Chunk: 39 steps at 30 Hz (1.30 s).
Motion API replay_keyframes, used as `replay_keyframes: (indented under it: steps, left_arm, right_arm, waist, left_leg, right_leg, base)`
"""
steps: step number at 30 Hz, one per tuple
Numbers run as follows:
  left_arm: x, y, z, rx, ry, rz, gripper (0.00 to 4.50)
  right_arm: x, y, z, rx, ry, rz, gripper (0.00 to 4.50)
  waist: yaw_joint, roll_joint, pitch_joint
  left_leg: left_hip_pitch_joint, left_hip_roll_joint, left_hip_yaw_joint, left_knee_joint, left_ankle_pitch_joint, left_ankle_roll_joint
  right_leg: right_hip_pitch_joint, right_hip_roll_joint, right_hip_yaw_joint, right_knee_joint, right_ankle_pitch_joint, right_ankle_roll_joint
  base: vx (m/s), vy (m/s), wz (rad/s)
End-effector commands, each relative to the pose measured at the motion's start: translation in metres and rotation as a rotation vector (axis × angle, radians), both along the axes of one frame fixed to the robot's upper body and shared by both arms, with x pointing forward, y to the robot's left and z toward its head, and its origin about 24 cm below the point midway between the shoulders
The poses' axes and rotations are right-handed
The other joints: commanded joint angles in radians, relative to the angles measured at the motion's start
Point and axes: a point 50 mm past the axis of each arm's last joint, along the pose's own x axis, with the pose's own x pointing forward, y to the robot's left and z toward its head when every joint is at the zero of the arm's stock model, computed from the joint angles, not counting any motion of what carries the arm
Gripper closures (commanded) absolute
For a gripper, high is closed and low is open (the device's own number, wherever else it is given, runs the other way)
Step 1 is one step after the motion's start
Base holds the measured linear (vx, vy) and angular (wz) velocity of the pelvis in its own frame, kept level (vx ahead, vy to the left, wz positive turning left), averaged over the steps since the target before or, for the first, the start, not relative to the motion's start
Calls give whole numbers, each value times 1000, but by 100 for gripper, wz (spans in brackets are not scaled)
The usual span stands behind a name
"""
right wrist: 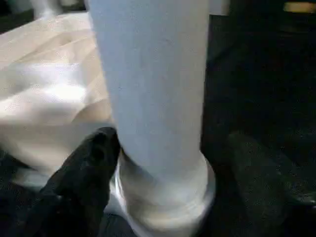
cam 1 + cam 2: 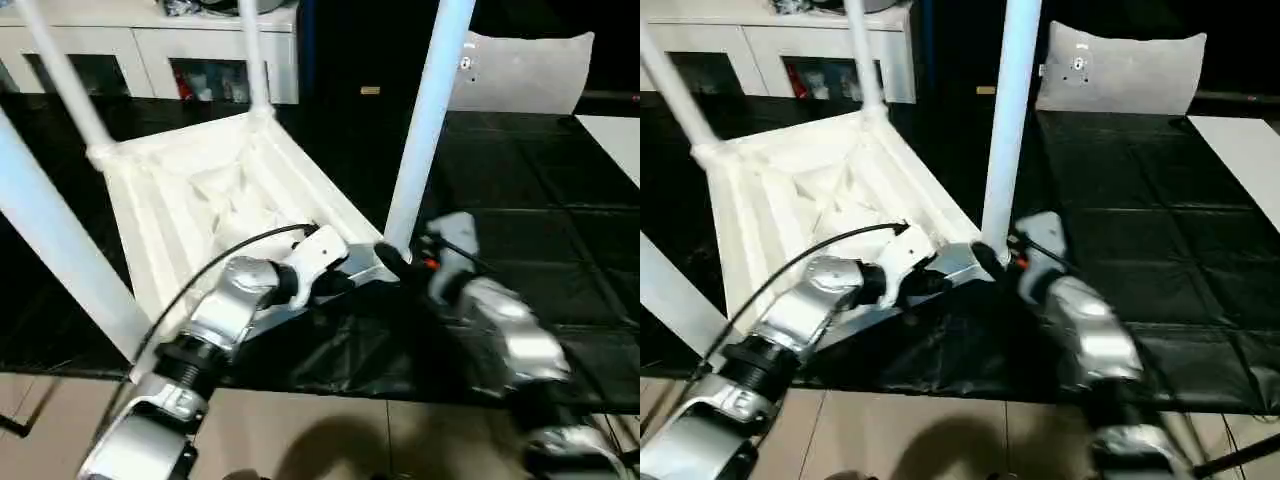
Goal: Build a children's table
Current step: Rotate leg to tighten
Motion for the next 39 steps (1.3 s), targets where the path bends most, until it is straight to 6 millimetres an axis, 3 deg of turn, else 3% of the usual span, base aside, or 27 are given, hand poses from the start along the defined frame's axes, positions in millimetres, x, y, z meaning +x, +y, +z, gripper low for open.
replay_keyframes:
  steps: [1,5,13,17,23,30,36,39]
  left_arm:
    - [-1,-4,9,-19,-26,-93,450]
    - [-5,3,8,-6,-8,-184,450]
    - [-22,16,10,28,47,-463,450]
    - [-24,20,10,55,54,-512,450]
    - [-27,28,11,77,69,-557,450]
    - [-28,30,11,78,75,-569,450]
    - [-28,33,10,80,79,-560,450]
    - [-27,34,10,71,81,-538,450]
  right_arm:
    - [-7,-1,10,11,-28,146,46]
    - [-16,-8,14,-31,-15,281,6]
    - [-28,-8,22,-45,27,559,6]
    - [-28,-6,23,-34,51,614,31]
    - [-31,2,24,0,102,726,84]
    - [-34,7,23,25,160,794,137]
    - [-38,8,22,40,183,814,206]
    - [-42,9,20,57,194,817,218]
  waist:
    - [0,-11,-67]
    - [4,-11,-67]
    - [26,-8,-68]
    - [37,-6,-67]
    - [47,-8,-67]
    - [48,-13,-68]
    - [49,-11,-69]
    - [50,-9,-68]
  left_leg:
    - [6,30,1,-64,-173,93]
    - [6,31,-1,-64,-169,97]
    - [11,40,1,-63,-169,99]
    - [13,42,1,-65,-177,85]
    - [13,41,1,-66,-191,67]
    - [10,40,1,-65,-180,59]
    - [10,40,1,-64,-169,59]
    - [12,41,1,-64,-170,57]
  right_leg:
    - [71,-52,44,-58,-209,-201]
    - [69,-53,43,-58,-223,-200]
    - [64,-52,43,-52,-201,-221]
    - [62,-55,44,-52,-218,-226]
    - [62,-56,45,-54,-262,-205]
    - [63,-57,44,-53,-275,-195]
    - [62,-55,44,-51,-262,-196]
    - [61,-55,44,-52,-262,-195]
  base:
    - [0,0,0]
    - [0,0,0]
    - [0,0,0]
    - [0,0,0]
    - [0,0,0]
    - [0,0,0]
    - [0,0,0]
    - [0,0,0]
